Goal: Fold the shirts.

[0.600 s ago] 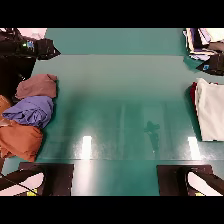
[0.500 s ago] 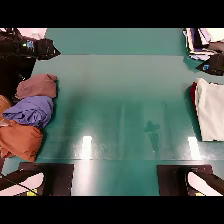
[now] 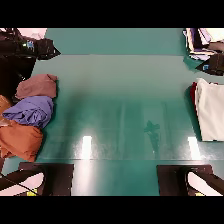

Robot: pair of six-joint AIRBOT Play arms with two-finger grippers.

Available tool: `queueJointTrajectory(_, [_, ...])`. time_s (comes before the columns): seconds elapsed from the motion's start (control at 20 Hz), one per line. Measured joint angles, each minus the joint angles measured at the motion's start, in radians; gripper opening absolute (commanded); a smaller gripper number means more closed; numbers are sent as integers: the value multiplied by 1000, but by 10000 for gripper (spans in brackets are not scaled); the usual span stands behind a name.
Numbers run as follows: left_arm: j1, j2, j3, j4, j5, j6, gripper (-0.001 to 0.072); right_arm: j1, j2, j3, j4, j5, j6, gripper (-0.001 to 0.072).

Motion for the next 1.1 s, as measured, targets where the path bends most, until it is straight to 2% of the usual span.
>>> queueJointTrajectory(0.1, [0, 0, 0, -7, 29, -2, 28, 0, 0, 0, 0, -2, 0, 21])
queueJointTrajectory(0.15, [0, 0, 0, -9, 50, -2, 253, 0, 0, 0, 0, -3, 0, 20])
queueJointTrajectory(0.2, [0, 0, 0, 3, 73, -1, 616, 0, 0, 0, 0, -4, 0, 21])
queueJointTrajectory(0.25, [0, -1, 0, 37, 92, 0, 641, 0, 0, 0, 0, -6, 0, 20])
queueJointTrajectory(0.5, [14, -45, -45, 400, 110, -86, 641, 0, 0, 0, 0, -13, 0, 21])
queueJointTrajectory(0.6, [39, -77, -111, 487, 120, -110, 641, 0, 0, 0, 0, -17, 0, 21])
queueJointTrajectory(0.95, [139, -245, -280, 584, 205, -142, 637, 0, 0, 0, 1, -22, 0, 21])
queueJointTrajectory(1.0, [145, -259, -287, 587, 210, -146, 448, 0, 0, 0, 1, -22, 1, 21])
queueJointTrajectory(1.05, [150, -269, -290, 591, 214, -149, 174, 0, 0, 0, 1, -22, 1, 21])
queueJointTrajectory(1.1, [154, -276, -291, 594, 216, -151, 51, 0, 0, 0, 1, -24, 1, 21])
